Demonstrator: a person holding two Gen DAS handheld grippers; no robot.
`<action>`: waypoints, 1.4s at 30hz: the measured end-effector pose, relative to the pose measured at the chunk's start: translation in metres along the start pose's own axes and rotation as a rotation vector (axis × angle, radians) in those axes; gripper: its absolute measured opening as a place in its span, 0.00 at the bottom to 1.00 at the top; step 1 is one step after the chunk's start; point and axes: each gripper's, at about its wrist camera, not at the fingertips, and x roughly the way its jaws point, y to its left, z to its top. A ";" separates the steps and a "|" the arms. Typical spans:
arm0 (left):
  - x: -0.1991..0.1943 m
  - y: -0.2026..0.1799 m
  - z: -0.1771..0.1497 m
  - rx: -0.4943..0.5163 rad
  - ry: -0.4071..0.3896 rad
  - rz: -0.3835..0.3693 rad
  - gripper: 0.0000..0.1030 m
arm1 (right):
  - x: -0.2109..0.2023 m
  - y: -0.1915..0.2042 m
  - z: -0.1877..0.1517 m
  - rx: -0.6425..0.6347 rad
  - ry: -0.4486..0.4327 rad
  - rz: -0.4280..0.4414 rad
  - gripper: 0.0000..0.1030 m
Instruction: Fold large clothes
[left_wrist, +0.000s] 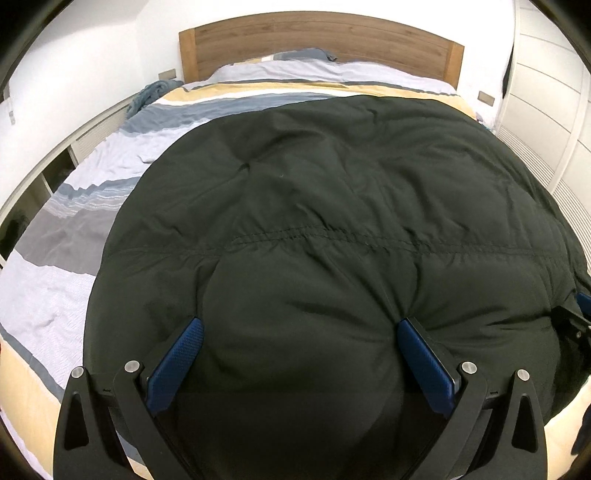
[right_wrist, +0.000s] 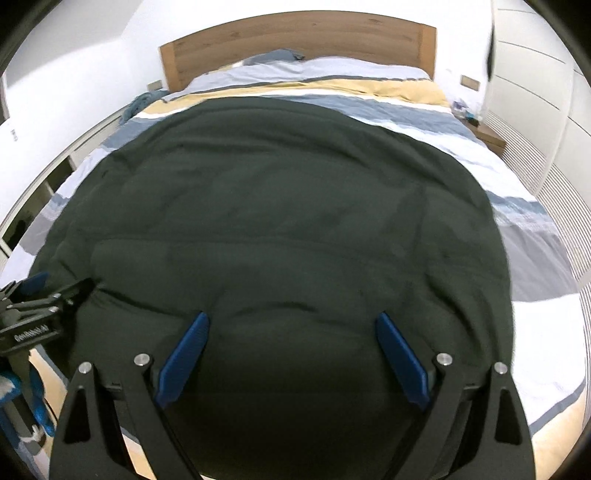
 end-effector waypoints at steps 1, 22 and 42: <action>0.001 0.001 0.000 -0.001 0.000 -0.003 1.00 | 0.000 -0.006 -0.001 0.007 0.003 -0.010 0.90; 0.048 -0.011 0.097 0.037 0.010 -0.157 1.00 | 0.039 0.050 0.077 -0.139 -0.035 0.039 0.90; 0.067 0.096 0.133 -0.142 0.088 0.105 0.99 | 0.062 -0.123 0.107 0.128 0.102 -0.299 0.90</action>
